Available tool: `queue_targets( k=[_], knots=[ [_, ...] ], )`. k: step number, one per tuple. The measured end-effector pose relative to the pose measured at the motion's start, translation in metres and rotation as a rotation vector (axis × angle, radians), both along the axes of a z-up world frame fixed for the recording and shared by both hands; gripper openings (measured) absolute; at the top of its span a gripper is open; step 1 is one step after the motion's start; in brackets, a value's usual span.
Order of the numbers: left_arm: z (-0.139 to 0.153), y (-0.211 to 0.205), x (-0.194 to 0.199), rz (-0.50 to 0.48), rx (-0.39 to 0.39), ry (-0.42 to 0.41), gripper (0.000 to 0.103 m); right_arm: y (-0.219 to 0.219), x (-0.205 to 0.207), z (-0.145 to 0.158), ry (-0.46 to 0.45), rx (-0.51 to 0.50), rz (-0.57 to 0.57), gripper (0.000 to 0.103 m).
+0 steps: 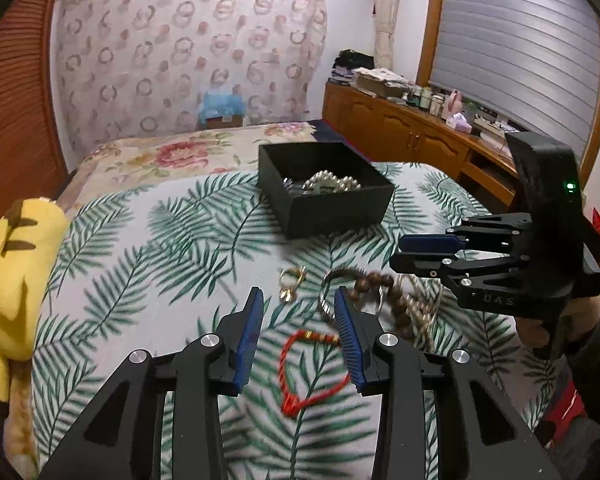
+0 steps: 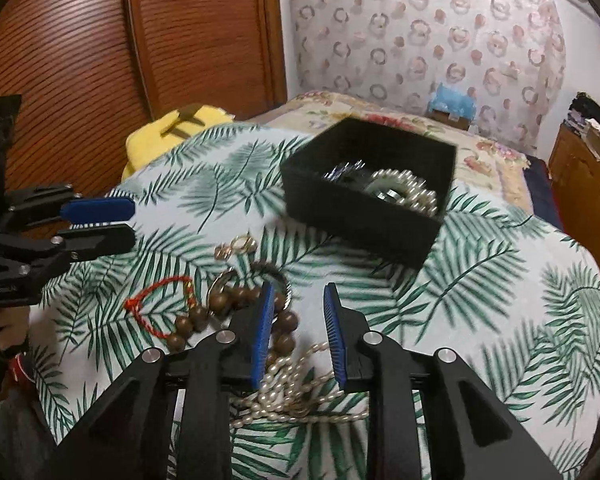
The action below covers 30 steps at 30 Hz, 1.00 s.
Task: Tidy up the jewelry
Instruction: 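Grasp the brown wooden bead bracelet with the right gripper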
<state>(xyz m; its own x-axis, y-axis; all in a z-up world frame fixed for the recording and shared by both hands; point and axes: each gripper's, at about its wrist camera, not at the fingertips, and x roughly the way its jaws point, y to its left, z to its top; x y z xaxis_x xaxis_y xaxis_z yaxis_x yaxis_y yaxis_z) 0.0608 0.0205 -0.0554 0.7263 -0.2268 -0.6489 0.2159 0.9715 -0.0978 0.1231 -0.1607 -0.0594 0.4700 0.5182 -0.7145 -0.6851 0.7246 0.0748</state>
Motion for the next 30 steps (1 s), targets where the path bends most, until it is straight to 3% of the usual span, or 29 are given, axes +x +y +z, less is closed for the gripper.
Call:
queue_targets(
  k=[9,15,17,23,30],
  knots=[
    [-0.022,0.012,-0.011,0.024,-0.002,0.053,0.035,0.009,0.005,-0.016,0.051,-0.046,0.027,0.028],
    [-0.028,0.013,-0.014,0.024,-0.006,0.067,0.035,0.008,0.007,-0.017,0.082,-0.019,0.038,0.028],
    [-0.03,0.013,-0.014,0.024,-0.006,0.071,0.035,0.008,0.007,-0.017,0.096,-0.007,0.055,0.018],
    [-0.037,0.013,-0.011,0.022,-0.001,0.097,0.035,0.004,-0.003,-0.007,0.042,0.004,0.054,0.015],
    [-0.043,0.01,-0.006,0.013,0.009,0.126,0.035,-0.007,-0.015,0.026,-0.058,0.047,0.03,0.015]
  ],
)
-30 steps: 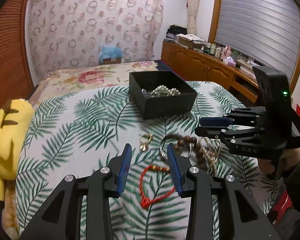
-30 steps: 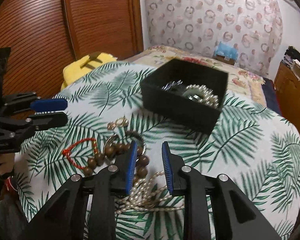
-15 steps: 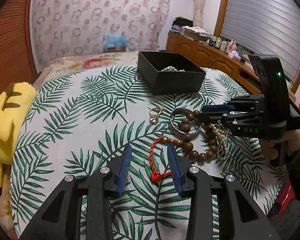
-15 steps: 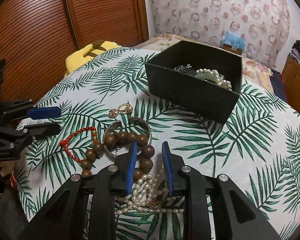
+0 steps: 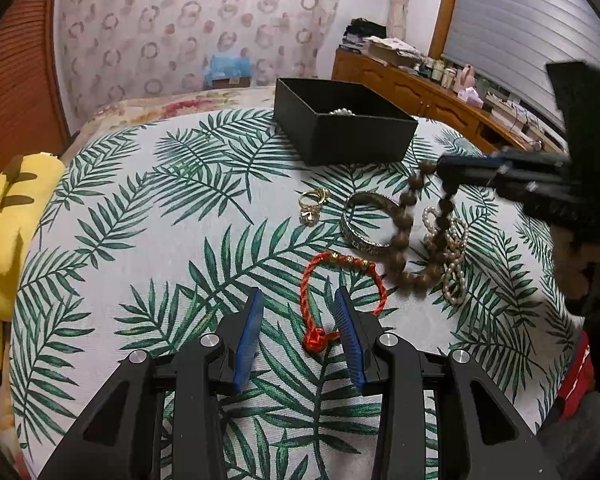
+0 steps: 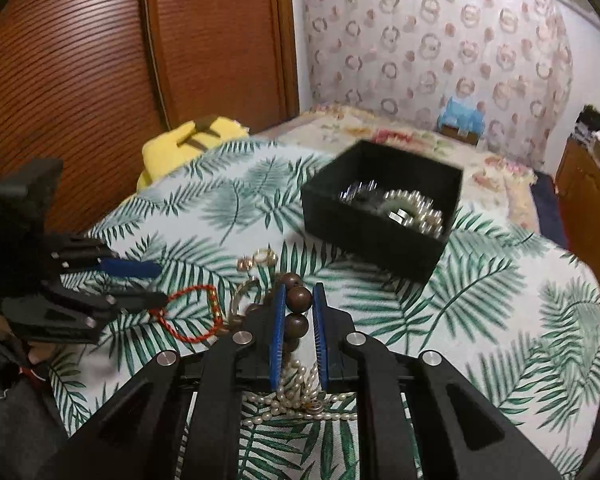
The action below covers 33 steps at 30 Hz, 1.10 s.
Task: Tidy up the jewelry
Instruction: 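Grasp the brown wooden bead bracelet with the right gripper, then grasp the red string bracelet with the left gripper while the right lifts the bead bracelet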
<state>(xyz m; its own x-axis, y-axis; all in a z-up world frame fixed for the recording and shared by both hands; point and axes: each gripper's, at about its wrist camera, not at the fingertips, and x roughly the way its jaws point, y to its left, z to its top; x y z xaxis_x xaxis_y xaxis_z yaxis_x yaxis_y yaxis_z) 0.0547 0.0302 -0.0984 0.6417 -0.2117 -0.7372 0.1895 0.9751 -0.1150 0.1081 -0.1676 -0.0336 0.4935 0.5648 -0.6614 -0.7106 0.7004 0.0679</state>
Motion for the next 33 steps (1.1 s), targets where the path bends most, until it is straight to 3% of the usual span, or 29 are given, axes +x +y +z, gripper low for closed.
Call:
queue_targets(
  k=[5,8,11,14,16,33],
  knots=[
    [-0.004,-0.006,0.002,-0.011,0.017,0.01,0.034,-0.005,-0.005,0.014,-0.044,0.01,-0.014,0.015],
    [-0.008,-0.008,0.003,-0.013,0.028,0.023,0.025,-0.009,-0.006,0.018,-0.053,0.013,-0.021,0.015],
    [-0.008,-0.01,0.004,-0.011,0.042,0.016,0.022,-0.01,-0.006,0.02,-0.056,0.014,-0.027,0.015],
    [-0.009,-0.007,0.005,0.002,0.049,0.014,0.006,-0.012,-0.008,0.02,-0.058,0.018,-0.032,0.015],
    [-0.009,-0.005,0.005,0.006,0.037,0.016,0.002,-0.012,-0.008,0.02,-0.058,0.017,-0.031,0.015],
    [0.023,0.002,-0.005,0.037,0.018,-0.095,0.002,-0.015,-0.009,0.039,-0.104,0.03,-0.041,0.015]
  ],
)
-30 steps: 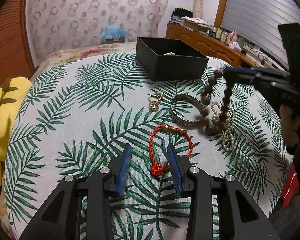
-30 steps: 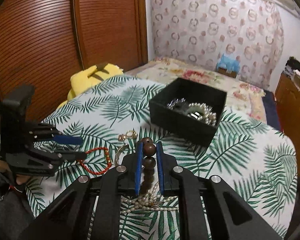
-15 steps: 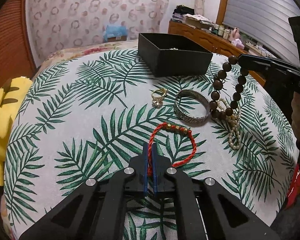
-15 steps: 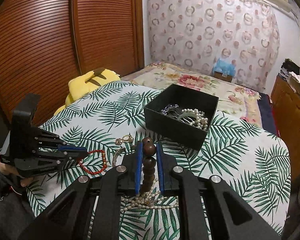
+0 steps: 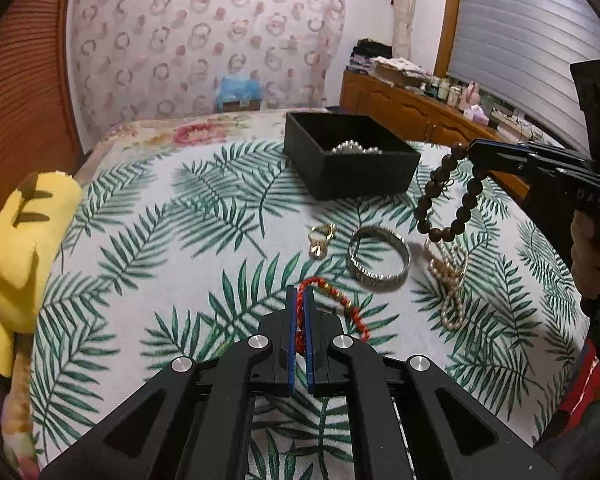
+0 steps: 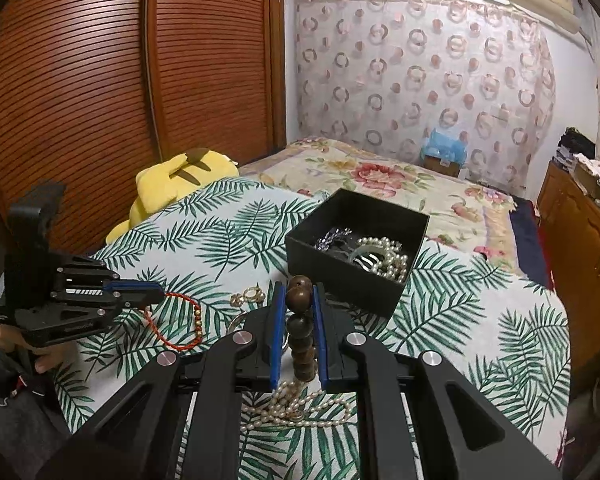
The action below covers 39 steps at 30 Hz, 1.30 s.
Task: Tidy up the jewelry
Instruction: 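Grasp the red string bracelet with the left gripper while the right lifts the bead bracelet, then lower the bead bracelet into the box and release while the left carries the red bracelet there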
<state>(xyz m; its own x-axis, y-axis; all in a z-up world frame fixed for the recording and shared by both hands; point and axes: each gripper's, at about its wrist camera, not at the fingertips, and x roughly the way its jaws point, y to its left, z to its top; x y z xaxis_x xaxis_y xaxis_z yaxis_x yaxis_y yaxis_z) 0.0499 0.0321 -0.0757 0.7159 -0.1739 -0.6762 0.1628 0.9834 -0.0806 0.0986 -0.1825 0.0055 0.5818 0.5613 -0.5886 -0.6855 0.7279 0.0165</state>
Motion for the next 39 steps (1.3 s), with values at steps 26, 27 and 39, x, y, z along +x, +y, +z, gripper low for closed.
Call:
queue_targets(
  k=[26,27,39],
  knots=[
    [0.064,-0.027,0.051,-0.064,0.023,-0.167,0.002,0.006,0.079,0.041,-0.096,0.002,-0.091,0.015],
    [0.065,-0.028,0.054,-0.065,0.025,-0.169,0.002,0.008,0.085,0.042,-0.093,0.004,-0.092,0.015],
    [0.071,-0.039,0.088,-0.069,0.038,-0.176,0.002,0.03,0.115,0.011,-0.018,-0.034,-0.08,0.015]
  ],
)
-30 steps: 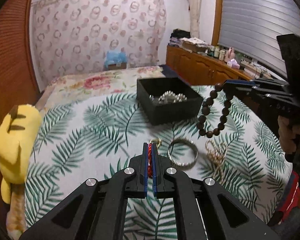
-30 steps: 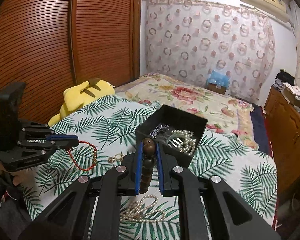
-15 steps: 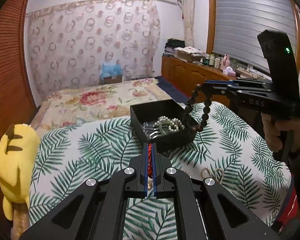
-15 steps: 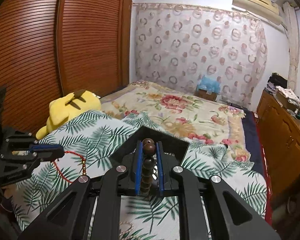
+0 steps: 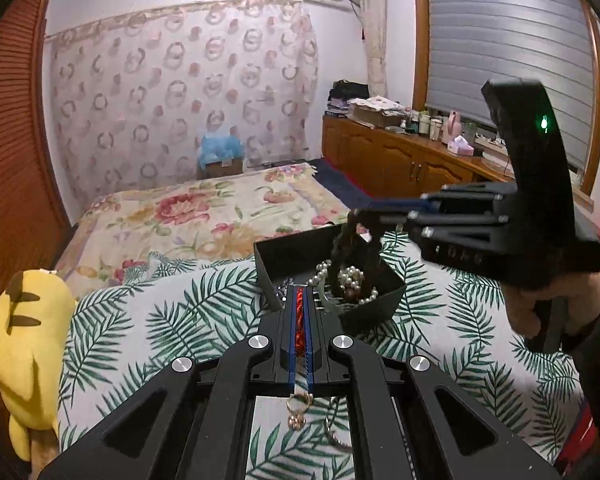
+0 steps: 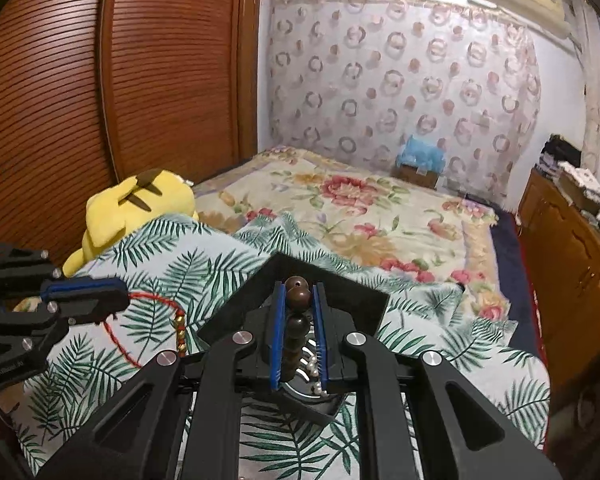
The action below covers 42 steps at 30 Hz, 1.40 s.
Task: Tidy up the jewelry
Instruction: 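Lower the bead bracelet into the box and release while the left carries the red bracelet there, then move the left gripper to the silver bangle while the right grasps the long bead necklace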
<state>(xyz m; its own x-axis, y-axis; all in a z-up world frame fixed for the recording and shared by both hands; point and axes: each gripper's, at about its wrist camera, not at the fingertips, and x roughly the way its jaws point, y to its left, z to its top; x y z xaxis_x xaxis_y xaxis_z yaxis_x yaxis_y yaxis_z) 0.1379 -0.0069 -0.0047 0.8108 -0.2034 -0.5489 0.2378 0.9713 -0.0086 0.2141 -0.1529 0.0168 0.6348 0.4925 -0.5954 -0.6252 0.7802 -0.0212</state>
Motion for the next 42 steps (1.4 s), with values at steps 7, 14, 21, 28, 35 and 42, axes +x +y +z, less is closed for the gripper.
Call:
queue_targets(
  k=[7,14,21,28,35,42],
  knots=[
    [-0.006,-0.006,0.022,-0.001,-0.013,0.017,0.002,-0.017,0.014,-0.016,0.05,0.01,-0.046,0.019],
    [-0.007,-0.018,0.039,-0.011,0.0,0.016,0.002,-0.044,0.011,-0.022,0.055,0.012,-0.088,0.019],
    [-0.01,-0.032,0.063,-0.013,0.016,0.027,0.002,-0.06,-0.005,-0.036,0.064,0.005,-0.087,0.019],
    [-0.014,-0.049,0.074,-0.025,0.037,0.038,0.002,-0.073,-0.019,-0.048,0.078,0.006,-0.08,0.02],
    [-0.017,-0.052,0.066,-0.037,0.048,0.055,0.006,-0.08,-0.034,-0.052,0.094,0.034,-0.068,0.02],
    [-0.023,-0.049,0.044,-0.05,0.05,0.06,0.023,-0.079,-0.053,-0.062,0.123,0.022,-0.041,0.02]
  ],
)
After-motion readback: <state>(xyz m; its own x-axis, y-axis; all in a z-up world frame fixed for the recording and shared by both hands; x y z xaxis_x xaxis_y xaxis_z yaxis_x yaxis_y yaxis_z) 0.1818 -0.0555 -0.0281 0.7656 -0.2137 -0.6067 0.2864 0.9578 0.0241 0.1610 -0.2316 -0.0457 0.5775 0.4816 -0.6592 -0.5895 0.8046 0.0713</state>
